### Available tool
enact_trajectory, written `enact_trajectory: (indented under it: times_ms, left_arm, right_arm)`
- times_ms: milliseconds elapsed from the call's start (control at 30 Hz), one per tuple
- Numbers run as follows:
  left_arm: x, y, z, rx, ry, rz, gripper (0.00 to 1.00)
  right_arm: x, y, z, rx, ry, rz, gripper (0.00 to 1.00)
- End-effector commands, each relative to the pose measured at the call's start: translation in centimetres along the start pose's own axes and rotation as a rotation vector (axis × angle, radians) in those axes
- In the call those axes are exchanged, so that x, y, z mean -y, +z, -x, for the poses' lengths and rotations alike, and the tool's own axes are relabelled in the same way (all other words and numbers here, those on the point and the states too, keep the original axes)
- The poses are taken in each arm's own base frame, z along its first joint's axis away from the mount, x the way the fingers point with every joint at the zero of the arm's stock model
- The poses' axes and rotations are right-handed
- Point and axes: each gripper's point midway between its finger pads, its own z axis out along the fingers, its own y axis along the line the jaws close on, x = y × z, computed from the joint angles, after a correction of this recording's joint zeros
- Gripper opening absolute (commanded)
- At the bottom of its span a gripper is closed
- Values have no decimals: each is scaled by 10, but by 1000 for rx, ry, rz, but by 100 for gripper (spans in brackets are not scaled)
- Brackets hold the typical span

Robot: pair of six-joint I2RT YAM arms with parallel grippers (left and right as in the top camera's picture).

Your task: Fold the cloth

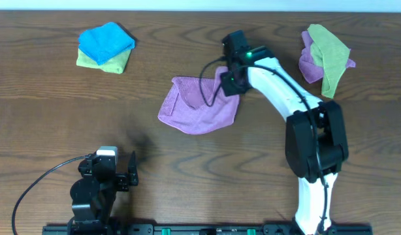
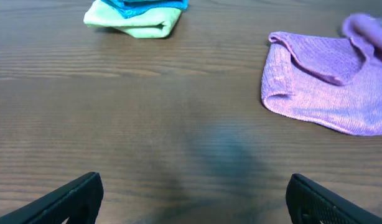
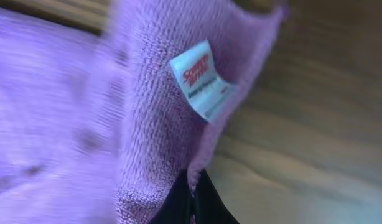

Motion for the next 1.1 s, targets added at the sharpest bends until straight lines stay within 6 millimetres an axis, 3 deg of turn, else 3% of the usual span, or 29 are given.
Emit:
enact_trajectory:
  times_ms: [0, 133, 167, 200, 233, 267, 333, 400, 567, 733, 967, 1067]
  left_arm:
    - [0, 1, -1, 1, -2, -1, 95]
    - [0, 1, -1, 2, -2, 0, 96]
    - [0, 1, -1, 2, -2, 0, 95]
    - [0, 1, -1, 2, -2, 0, 95]
    - [0, 1, -1, 2, -2, 0, 95]
    - [0, 1, -1, 2, -2, -1, 95]
    - [0, 1, -1, 2, -2, -1, 95]
    - [0, 1, -1, 2, -2, -1, 95]
    - [0, 1, -1, 1, -2, -1, 95]
    - [0, 1, -1, 2, -2, -1, 95]
    - [0, 1, -1, 2, -2, -1, 95]
    - [0, 1, -1, 2, -3, -1, 95]
  right_arm:
    - [43, -13, 4, 24, 144, -134, 1]
    - [79, -15, -7, -14, 272, -220, 2]
    - [84, -15, -8, -18, 283, -224, 14]
    - [89, -14, -9, -23, 294, -227, 38]
    - [94, -14, -10, -26, 304, -230, 52]
    - [97, -14, -11, -29, 311, -229, 59]
    - [97, -14, -14, -47, 323, -202, 63]
    - [84, -13, -17, -74, 294, -120, 63]
    - [27, -19, -17, -105, 203, 145, 63]
    - [-1, -26, -19, -104, 147, 178, 61]
    - [-60, -30, -12, -66, 80, 331, 72]
    - [-74, -27, -10, -52, 82, 341, 73]
